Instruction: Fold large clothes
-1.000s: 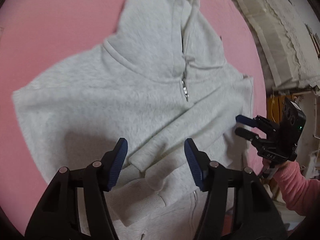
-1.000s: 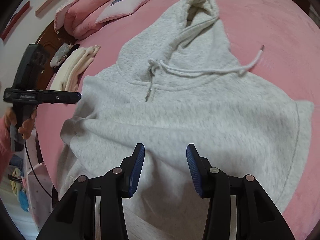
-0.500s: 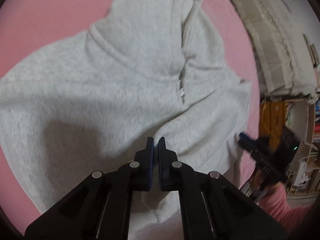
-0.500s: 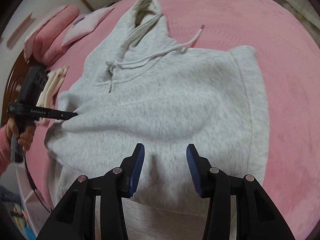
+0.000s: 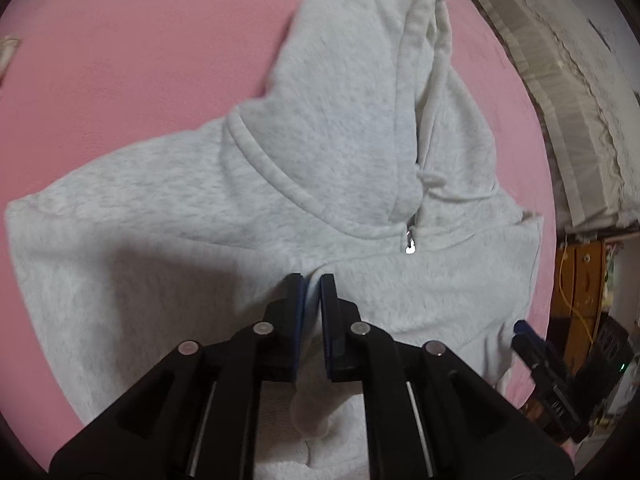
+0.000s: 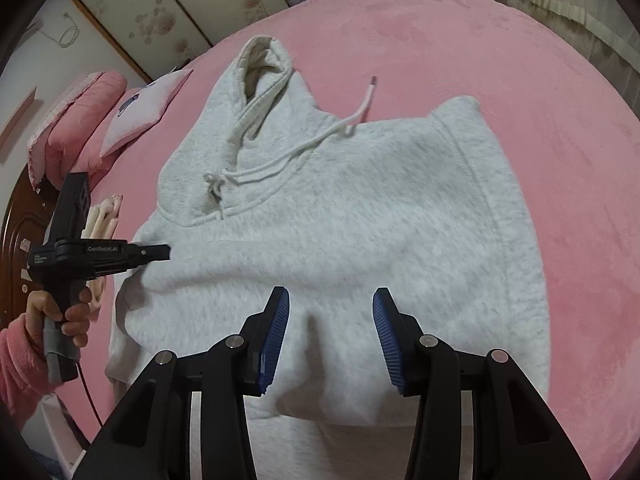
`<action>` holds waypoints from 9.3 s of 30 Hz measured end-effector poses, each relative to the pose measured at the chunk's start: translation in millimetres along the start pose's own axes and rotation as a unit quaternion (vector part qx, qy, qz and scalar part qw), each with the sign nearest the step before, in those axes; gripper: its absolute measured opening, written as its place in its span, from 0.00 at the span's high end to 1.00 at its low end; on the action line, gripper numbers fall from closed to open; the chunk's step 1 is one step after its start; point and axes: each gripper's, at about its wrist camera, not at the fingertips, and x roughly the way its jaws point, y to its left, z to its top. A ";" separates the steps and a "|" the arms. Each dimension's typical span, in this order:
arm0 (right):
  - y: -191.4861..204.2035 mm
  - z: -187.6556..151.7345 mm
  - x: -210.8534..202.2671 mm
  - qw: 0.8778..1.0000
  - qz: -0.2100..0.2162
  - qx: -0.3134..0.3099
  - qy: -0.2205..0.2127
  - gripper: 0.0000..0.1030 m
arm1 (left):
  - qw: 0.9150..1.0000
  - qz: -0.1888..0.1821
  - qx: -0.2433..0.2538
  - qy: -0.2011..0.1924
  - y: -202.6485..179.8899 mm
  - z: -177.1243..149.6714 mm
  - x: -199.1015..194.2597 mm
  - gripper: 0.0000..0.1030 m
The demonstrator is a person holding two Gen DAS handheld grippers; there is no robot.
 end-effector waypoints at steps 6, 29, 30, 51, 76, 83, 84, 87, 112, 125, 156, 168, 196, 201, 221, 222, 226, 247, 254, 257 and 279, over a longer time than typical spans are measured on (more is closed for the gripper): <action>37.7 4.9 -2.0 0.999 0.006 -0.037 -0.023 0.57 | 0.995 0.029 0.014 -0.097 -11.9 -10.3 -80.0 0.81; 62.8 -8.3 79.0 0.995 0.030 -0.093 -0.025 1.00 | 0.988 0.100 -0.042 -0.109 -42.9 -94.7 32.2 0.99; 52.0 -6.8 75.1 0.995 0.018 -0.089 -0.030 1.00 | 0.988 0.103 -0.042 -0.110 -41.2 -91.6 30.5 0.99; 97.8 -22.7 88.4 0.985 0.155 -0.074 0.019 1.00 | 0.994 0.086 -0.043 -0.046 -92.6 -100.9 41.9 0.98; -55.1 -88.5 -0.6 0.995 -0.085 0.045 -0.012 1.00 | 0.985 0.135 -0.074 -0.084 -61.9 -134.3 -30.9 0.97; -23.6 -134.1 -71.6 0.987 -0.079 0.133 -0.053 0.95 | 0.987 0.122 -0.023 -0.098 -62.2 -172.1 -105.2 0.38; -18.5 -141.4 -79.0 0.986 -0.082 0.137 -0.055 0.92 | 0.989 0.114 -0.017 -0.094 -63.9 -178.0 -113.5 0.38; 6.3 -166.0 -96.4 0.985 -0.081 0.143 -0.060 0.64 | 0.991 0.105 -0.001 -0.081 -70.7 -198.6 -134.5 0.37; 67.3 -355.4 -208.5 1.000 0.010 -0.022 -0.018 0.09 | 0.987 0.157 -0.019 -0.025 -69.6 -443.4 -177.7 0.29; -83.4 -392.7 -180.1 0.986 -0.070 0.140 0.057 0.09 | 0.985 0.069 -0.159 -0.008 43.4 -503.6 -167.7 0.28; -86.0 -355.5 -102.6 0.983 0.039 0.123 0.131 0.51 | 0.981 -0.051 -0.175 0.063 154.8 -431.4 -89.5 0.32; -96.5 -358.6 -84.8 0.980 0.071 0.117 0.145 0.88 | 0.945 -0.095 -0.314 -0.019 158.8 -448.0 -106.5 0.70; -38.8 -74.8 -209.2 0.928 0.256 0.222 -0.157 0.91 | 0.866 -0.270 -0.332 -0.259 72.1 -183.1 -252.9 0.87; -50.5 -17.6 -167.6 0.937 0.219 0.221 -0.158 0.92 | 0.890 -0.236 -0.309 -0.237 79.2 -104.5 -223.2 0.87; -59.6 52.5 33.5 0.993 0.015 0.112 -0.017 0.33 | 0.967 -0.045 -0.215 -0.126 55.1 0.2 -119.6 0.34; -58.5 51.4 27.7 0.994 0.011 0.103 -0.030 0.28 | 0.968 -0.027 -0.202 -0.147 50.4 -6.5 -133.1 0.28; -61.4 33.5 5.8 0.995 0.000 0.094 -0.034 0.25 | 0.972 0.052 -0.162 -0.163 45.8 -34.6 -155.4 0.23; -110.5 -89.1 30.4 0.995 -0.043 0.067 0.066 0.86 | 0.982 0.108 -0.153 -0.025 105.9 -141.4 -74.7 0.90; -111.1 -92.5 10.9 0.996 -0.059 0.048 0.042 0.85 | 0.982 0.096 -0.155 -0.058 126.1 -144.9 -98.1 0.89; -100.5 -87.6 -4.9 0.996 -0.077 0.034 0.026 0.83 | 0.982 0.114 -0.143 -0.057 113.2 -141.6 -111.3 0.83; 75.0 -107.1 4.7 0.994 0.108 0.005 0.024 0.93 | 0.996 -0.012 -0.035 -0.084 -76.8 -147.2 -98.1 1.00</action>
